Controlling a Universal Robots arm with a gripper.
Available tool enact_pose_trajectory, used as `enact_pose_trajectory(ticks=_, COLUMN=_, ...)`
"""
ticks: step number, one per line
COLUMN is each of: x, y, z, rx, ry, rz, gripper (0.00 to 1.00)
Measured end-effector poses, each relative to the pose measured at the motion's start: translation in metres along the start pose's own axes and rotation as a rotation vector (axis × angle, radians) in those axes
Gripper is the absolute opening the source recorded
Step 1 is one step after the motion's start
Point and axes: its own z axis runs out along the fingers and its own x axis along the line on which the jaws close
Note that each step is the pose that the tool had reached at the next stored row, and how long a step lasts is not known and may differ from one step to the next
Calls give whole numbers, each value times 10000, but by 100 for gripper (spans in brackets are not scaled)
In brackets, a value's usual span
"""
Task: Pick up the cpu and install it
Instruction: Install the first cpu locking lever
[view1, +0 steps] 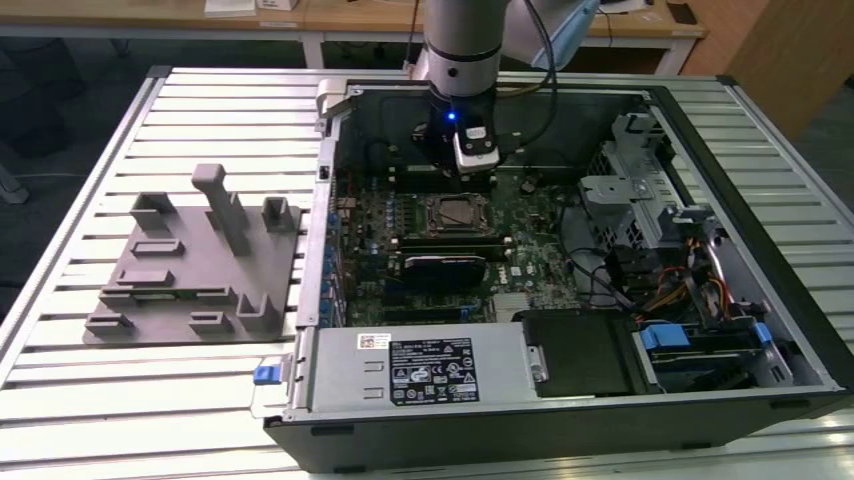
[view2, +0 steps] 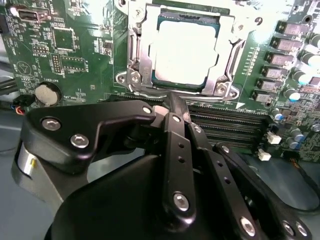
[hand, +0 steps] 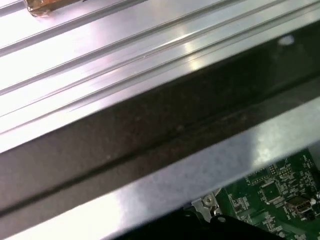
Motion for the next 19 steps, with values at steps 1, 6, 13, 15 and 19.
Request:
enact_pose_trajectory(ticks=1, x=0, y=0, z=0, rx=2, ry=4, rz=1, gripper=11)
enact_pose_trajectory(ticks=6, x=-2, y=3, z=-30, rx=2, ry=11, rz=1, gripper=11)
enact_pose_trajectory(ticks=13, x=-6, y=10, z=-115, rx=3, ry=11, rz=0, gripper=11)
enact_pose_trajectory(ticks=15, x=-6, y=10, z=-115, rx=5, ry=10, rz=-1, gripper=11)
enact_pose_trajectory(ticks=19, x=-21, y=-21, z=-118, rx=16, ry=6, rz=-1, gripper=11)
